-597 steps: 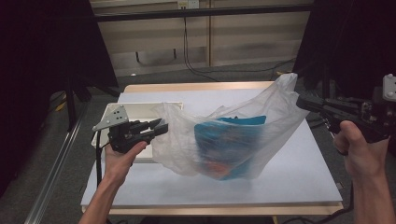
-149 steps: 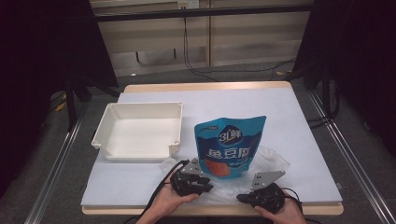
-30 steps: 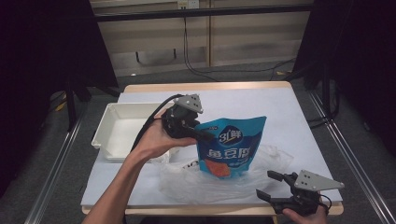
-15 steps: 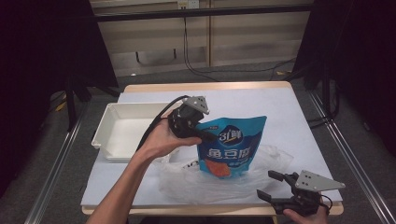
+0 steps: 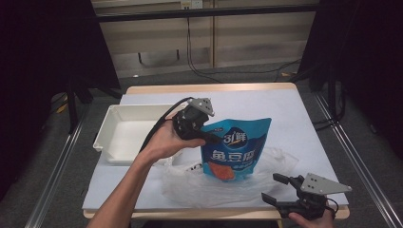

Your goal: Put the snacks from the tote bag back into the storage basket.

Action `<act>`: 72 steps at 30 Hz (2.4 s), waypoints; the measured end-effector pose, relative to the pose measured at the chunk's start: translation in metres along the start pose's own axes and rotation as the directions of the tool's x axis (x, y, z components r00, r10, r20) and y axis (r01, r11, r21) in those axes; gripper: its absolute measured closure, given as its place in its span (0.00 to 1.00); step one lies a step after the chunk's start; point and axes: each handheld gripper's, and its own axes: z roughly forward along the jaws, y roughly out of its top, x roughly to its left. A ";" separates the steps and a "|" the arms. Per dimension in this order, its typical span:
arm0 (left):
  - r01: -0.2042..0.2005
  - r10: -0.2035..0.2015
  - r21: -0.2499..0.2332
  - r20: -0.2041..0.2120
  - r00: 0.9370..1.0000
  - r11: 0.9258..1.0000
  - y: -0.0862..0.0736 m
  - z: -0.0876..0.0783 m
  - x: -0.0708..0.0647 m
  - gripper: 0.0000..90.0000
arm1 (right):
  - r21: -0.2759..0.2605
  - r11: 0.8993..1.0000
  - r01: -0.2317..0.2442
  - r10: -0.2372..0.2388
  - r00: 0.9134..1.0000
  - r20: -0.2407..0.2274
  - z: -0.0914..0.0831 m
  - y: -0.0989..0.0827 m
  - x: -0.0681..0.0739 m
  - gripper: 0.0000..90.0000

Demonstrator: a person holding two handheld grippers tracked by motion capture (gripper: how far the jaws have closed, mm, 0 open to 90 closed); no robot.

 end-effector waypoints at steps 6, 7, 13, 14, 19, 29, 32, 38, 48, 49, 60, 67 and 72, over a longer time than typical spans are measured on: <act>0.000 0.000 -0.011 -0.004 1.000 1.000 0.003 0.001 0.002 1.00 | 0.000 1.000 0.003 -0.003 1.000 0.001 0.000 0.000 0.000 0.26; 0.010 -0.010 -0.015 -0.002 1.000 1.000 0.003 0.001 0.002 1.00 | 0.000 1.000 0.003 -0.003 1.000 0.002 -0.001 0.000 0.000 0.26; 0.011 -0.011 -0.011 0.009 1.000 1.000 0.006 0.002 0.001 1.00 | -0.009 1.000 -0.007 0.007 1.000 -0.001 -0.001 0.000 -0.001 0.26; 0.010 -0.010 -0.016 0.003 1.000 1.000 0.007 0.002 0.001 1.00 | -0.010 1.000 -0.008 0.008 1.000 -0.001 -0.001 0.000 -0.001 0.26; 0.010 -0.010 -0.029 0.016 1.000 1.000 0.011 0.002 0.000 1.00 | -0.009 1.000 -0.013 0.013 1.000 0.003 -0.002 0.000 -0.001 0.26; 0.001 0.000 -0.040 0.011 1.000 0.999 0.022 -0.003 -0.003 1.00 | -0.017 1.000 -0.014 0.014 1.000 0.003 -0.003 -0.001 -0.002 0.25; -0.007 0.008 -0.043 0.009 1.000 0.999 0.025 -0.005 -0.003 1.00 | -0.020 1.000 -0.014 0.014 1.000 0.005 -0.003 -0.001 -0.002 0.25; -0.008 0.009 -0.060 0.016 1.000 0.998 0.029 -0.007 -0.005 1.00 | -0.018 1.000 -0.015 0.015 1.000 0.007 -0.002 0.000 -0.002 0.25; -0.025 0.026 -0.073 0.010 1.000 0.997 0.044 -0.023 -0.009 1.00 | -0.021 1.000 -0.012 0.012 1.000 0.006 -0.003 0.000 -0.002 0.24; -0.020 0.021 -0.079 0.015 1.000 0.997 0.045 -0.025 -0.009 1.00 | -0.020 1.000 -0.014 0.014 1.000 0.008 -0.003 0.000 -0.002 0.24; -0.032 0.031 -0.106 -0.011 0.999 0.994 0.044 -0.053 -0.004 1.00 | -0.026 1.000 -0.014 0.015 1.000 0.024 -0.003 0.000 -0.002 0.21; -0.024 0.020 -0.106 -0.043 0.999 0.994 0.044 -0.075 0.000 1.00 | -0.016 1.000 -0.010 0.011 0.999 0.037 -0.001 0.000 -0.002 0.17; -0.016 0.009 -0.127 -0.056 0.998 0.992 0.041 -0.090 0.005 1.00 | -0.017 1.000 -0.016 0.017 0.998 0.059 -0.002 0.000 -0.002 0.14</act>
